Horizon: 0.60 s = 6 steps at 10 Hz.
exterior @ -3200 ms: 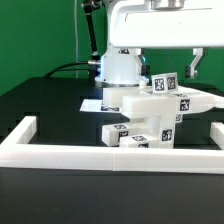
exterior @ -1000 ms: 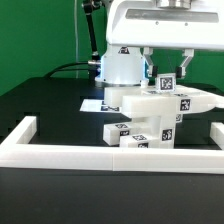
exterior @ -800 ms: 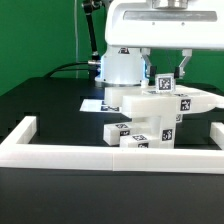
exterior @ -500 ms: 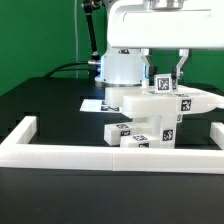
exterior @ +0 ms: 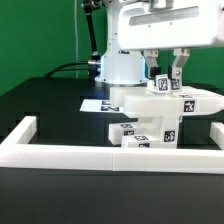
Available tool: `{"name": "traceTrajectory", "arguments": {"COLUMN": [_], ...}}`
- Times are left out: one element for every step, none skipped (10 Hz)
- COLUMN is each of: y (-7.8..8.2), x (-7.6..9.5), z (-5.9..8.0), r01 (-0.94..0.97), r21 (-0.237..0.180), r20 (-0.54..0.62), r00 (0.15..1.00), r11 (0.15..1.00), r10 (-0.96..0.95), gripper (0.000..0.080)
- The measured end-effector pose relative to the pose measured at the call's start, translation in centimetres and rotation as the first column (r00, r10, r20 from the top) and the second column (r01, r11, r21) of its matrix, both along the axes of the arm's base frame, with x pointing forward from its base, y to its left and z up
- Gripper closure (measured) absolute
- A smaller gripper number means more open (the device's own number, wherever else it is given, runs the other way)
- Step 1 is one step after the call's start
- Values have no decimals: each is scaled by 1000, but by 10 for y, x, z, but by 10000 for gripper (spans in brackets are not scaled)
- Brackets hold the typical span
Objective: Assemble chair
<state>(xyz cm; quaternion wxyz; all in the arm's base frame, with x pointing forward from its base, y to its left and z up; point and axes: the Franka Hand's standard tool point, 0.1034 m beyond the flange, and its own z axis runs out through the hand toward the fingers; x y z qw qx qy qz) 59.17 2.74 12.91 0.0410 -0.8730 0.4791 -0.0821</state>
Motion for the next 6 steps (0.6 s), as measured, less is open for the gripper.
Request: {"name": "traceTrajectory", "arguments": {"y": [0, 1, 2, 4, 4, 6], "x": [0, 0, 0, 0, 1, 2], "z": [0, 0, 0, 0, 1, 3], "r01": [-2, -34, -88, -119, -210, -325], "r21": [-1, -8, -18, -23, -43, -64], "r20": [1, 1, 0, 1, 1, -3], "r00": [1000, 999, 996, 993, 978, 946], "r11": [1000, 999, 996, 993, 977, 944], "r10": [2, 34, 88, 119, 211, 325], "gripper": [475, 475, 293, 293, 181, 159]}}
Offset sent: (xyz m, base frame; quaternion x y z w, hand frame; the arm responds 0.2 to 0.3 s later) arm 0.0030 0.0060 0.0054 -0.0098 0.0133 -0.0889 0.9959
